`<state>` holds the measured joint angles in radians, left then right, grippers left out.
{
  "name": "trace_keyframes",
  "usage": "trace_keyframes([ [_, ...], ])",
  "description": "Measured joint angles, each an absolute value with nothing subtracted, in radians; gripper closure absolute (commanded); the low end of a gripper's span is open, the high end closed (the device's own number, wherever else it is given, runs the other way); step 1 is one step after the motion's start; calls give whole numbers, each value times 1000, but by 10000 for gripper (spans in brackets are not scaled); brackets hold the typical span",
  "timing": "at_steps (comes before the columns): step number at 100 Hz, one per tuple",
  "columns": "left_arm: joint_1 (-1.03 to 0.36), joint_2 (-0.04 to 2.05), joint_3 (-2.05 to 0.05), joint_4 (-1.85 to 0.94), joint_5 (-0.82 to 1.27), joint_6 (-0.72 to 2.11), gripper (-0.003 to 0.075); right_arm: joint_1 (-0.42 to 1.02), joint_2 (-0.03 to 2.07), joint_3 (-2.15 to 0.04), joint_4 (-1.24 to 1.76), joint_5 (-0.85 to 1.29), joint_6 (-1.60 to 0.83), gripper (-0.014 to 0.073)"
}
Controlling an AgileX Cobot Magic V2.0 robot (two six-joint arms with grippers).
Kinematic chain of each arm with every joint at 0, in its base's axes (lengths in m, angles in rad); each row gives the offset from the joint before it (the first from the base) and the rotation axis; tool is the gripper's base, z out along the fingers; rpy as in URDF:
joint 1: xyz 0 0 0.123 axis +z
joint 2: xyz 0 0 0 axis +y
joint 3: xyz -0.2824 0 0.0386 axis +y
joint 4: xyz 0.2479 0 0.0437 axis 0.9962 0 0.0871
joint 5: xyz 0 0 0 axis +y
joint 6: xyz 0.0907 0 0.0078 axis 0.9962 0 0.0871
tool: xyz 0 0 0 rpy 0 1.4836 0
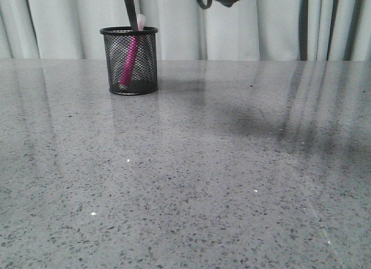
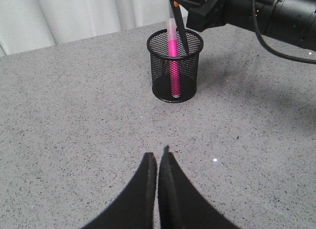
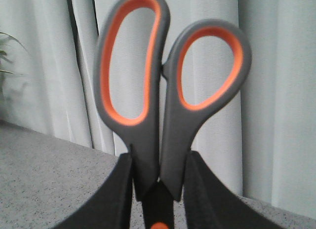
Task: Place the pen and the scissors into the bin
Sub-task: 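Carry the scissors over the mesh cup and lower blades inside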
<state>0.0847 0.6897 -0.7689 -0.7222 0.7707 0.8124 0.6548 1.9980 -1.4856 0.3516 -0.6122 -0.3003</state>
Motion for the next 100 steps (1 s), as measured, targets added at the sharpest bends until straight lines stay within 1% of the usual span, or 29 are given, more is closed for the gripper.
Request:
trace_keyframes([
  [30, 85, 690, -769, -722, 771, 812, 742, 655, 2018, -1484, 352, -613, -305, 669],
  [73, 85, 690, -769, -722, 772, 812, 742, 655, 2019, -1394, 352, -650, -305, 669],
  [100, 85, 690, -769, -722, 772, 812, 742, 655, 2019, -1385, 352, -657, -305, 669],
])
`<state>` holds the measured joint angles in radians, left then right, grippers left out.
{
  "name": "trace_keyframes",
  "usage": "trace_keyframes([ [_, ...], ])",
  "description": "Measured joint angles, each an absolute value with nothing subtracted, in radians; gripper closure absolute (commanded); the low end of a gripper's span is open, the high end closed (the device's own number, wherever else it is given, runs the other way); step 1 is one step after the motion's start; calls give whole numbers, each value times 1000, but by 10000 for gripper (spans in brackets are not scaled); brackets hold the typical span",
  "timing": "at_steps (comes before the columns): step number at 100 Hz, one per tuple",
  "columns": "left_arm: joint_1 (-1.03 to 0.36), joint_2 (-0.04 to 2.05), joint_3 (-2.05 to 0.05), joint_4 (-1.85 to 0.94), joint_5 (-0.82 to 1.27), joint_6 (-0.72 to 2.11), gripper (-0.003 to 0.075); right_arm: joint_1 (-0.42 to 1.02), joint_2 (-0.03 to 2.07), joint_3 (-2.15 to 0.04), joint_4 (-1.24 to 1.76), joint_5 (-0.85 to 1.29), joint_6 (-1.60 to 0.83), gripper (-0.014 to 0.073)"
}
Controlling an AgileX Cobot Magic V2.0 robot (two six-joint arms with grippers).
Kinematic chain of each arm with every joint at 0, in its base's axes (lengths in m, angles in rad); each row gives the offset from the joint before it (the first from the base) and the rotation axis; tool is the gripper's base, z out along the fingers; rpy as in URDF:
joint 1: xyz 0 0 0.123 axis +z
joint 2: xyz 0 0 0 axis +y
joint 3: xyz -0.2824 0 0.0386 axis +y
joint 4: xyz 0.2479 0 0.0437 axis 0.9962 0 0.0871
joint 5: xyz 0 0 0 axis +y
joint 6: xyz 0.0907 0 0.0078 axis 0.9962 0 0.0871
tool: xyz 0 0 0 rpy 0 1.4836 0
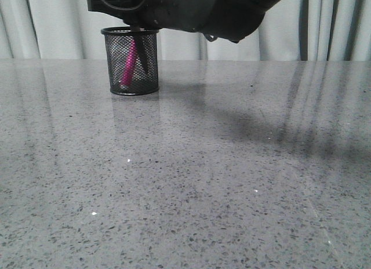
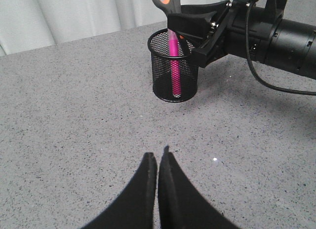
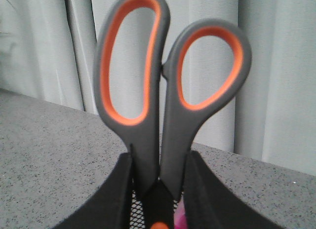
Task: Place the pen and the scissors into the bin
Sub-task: 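Carry the scissors over the mesh cup and lower blades inside, then open the right gripper to release the scissors into the cup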
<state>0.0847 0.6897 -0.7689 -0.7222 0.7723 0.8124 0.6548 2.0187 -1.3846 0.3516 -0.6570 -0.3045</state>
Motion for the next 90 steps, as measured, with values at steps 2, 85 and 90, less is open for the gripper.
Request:
trace_keyframes([
  [2, 85, 690, -769, -722, 772, 812, 742, 655, 2019, -1385, 352, -657, -305, 669],
  [85, 85, 690, -769, -722, 773, 812, 742, 655, 2019, -1385, 352, -642, -305, 274],
  [90, 85, 690, -769, -722, 773, 812, 742, 655, 2019, -1385, 352, -646, -305, 274],
])
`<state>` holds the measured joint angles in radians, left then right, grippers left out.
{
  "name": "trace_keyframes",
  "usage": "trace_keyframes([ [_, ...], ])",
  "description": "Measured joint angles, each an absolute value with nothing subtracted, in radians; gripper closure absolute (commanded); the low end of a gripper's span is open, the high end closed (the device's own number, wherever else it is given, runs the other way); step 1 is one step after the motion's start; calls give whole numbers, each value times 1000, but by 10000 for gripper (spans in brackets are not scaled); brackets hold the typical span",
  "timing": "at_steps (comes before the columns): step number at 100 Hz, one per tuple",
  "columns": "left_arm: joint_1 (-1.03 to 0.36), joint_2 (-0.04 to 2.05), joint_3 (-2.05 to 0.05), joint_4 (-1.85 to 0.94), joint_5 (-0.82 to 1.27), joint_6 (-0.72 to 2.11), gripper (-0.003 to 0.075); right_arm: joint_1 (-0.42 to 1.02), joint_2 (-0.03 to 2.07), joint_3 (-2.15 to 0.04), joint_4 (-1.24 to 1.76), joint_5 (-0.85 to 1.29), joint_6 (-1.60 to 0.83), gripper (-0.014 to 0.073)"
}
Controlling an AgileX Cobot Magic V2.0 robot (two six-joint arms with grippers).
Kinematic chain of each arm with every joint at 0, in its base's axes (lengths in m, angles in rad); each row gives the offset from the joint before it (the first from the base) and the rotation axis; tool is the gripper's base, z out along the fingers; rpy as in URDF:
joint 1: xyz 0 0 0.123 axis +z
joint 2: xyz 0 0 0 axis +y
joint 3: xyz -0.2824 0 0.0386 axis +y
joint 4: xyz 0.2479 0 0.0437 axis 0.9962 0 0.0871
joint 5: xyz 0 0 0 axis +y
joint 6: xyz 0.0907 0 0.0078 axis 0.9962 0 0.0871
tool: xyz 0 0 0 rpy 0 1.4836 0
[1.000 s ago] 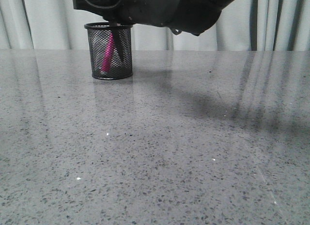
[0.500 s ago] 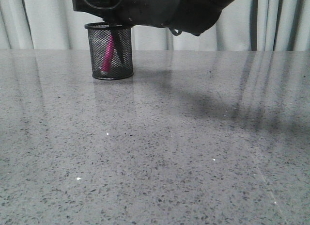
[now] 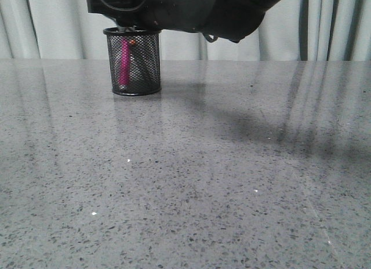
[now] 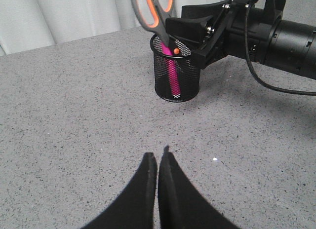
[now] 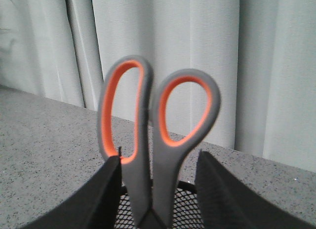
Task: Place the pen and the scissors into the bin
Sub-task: 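Open the right gripper to release the scissors into the cup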
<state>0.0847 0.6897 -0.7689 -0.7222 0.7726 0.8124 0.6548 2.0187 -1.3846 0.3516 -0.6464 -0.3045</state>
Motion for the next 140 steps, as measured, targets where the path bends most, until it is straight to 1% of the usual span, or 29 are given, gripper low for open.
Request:
trace_keyframes([
  [52, 85, 690, -769, -722, 773, 812, 742, 655, 2005, -1385, 352, -695, -305, 274],
  [80, 85, 690, -769, -722, 773, 812, 742, 655, 1893, -1385, 358, -714, -305, 283],
  [85, 85, 690, -769, -722, 773, 812, 742, 655, 1863, -1385, 372, -714, -305, 314],
  [90, 85, 690, -769, -722, 773, 812, 742, 655, 1829, -1385, 402, -714, -317, 364],
  [95, 85, 690, -769, -722, 773, 812, 742, 655, 1792, -1385, 454, -711, -352, 431],
  [101, 85, 690, -769, -722, 773, 812, 742, 651, 1739, -1384, 562, -700, -427, 534],
  [107, 85, 690, -769, -722, 773, 812, 742, 645, 1677, -1373, 680, -680, -543, 643],
  [109, 85, 690, -769, -722, 773, 812, 742, 639, 1663, -1366, 727, -674, -586, 668],
  [127, 85, 690, -769, -722, 773, 812, 742, 583, 1459, -1276, 1074, -576, -968, 669],
  [140, 85, 690, -769, -722, 768, 812, 742, 516, 1320, -1201, 1164, -395, -1161, 669],
])
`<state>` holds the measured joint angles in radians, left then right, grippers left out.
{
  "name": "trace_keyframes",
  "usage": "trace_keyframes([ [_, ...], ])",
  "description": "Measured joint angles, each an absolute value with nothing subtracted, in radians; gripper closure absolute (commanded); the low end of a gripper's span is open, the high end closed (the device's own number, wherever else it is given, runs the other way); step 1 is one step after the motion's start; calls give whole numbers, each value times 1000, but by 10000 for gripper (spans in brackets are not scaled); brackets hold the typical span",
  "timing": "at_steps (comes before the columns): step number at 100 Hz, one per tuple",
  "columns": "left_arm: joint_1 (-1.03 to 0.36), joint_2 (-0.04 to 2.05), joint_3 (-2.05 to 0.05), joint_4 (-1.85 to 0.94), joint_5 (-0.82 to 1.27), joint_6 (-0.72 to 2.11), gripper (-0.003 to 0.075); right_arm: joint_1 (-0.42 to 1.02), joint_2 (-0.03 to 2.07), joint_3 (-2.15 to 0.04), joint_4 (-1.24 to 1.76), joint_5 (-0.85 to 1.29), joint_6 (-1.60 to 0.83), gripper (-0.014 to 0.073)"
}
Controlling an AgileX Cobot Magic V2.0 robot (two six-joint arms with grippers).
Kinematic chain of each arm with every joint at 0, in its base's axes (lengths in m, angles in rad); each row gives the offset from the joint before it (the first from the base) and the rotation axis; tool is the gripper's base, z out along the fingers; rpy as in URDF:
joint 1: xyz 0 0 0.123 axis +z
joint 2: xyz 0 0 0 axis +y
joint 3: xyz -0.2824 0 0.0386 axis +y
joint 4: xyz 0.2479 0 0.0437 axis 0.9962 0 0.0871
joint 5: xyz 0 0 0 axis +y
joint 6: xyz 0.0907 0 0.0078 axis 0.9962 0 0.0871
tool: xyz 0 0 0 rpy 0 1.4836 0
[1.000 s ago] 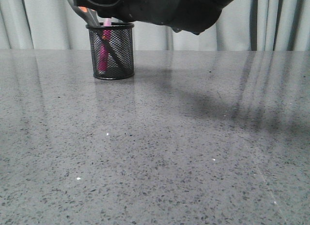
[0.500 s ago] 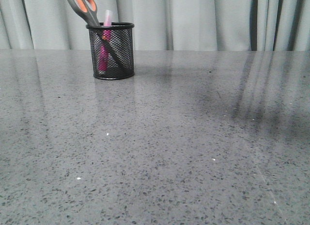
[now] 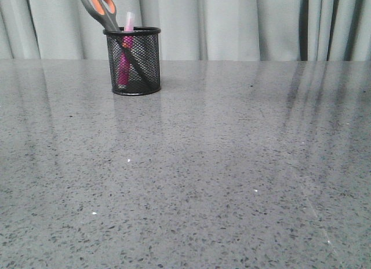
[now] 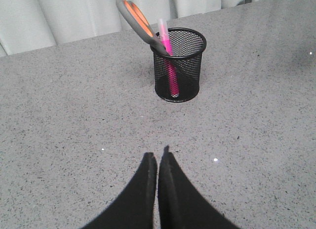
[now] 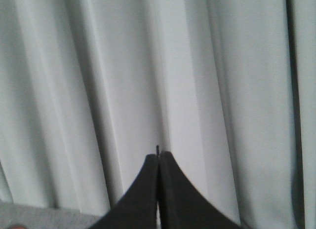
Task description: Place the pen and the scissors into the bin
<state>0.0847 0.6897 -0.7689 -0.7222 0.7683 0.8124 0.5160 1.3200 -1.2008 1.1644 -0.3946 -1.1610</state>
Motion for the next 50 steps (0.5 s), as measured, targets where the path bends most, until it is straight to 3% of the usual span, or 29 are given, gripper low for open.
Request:
trace_keyframes([
  [37, 85, 690, -769, -722, 760, 812, 742, 273, 1068, -987, 1118, 194, -1248, 669],
  [50, 85, 669, -769, -722, 743, 812, 742, 196, 1001, -905, 1087, 295, -1249, 669],
])
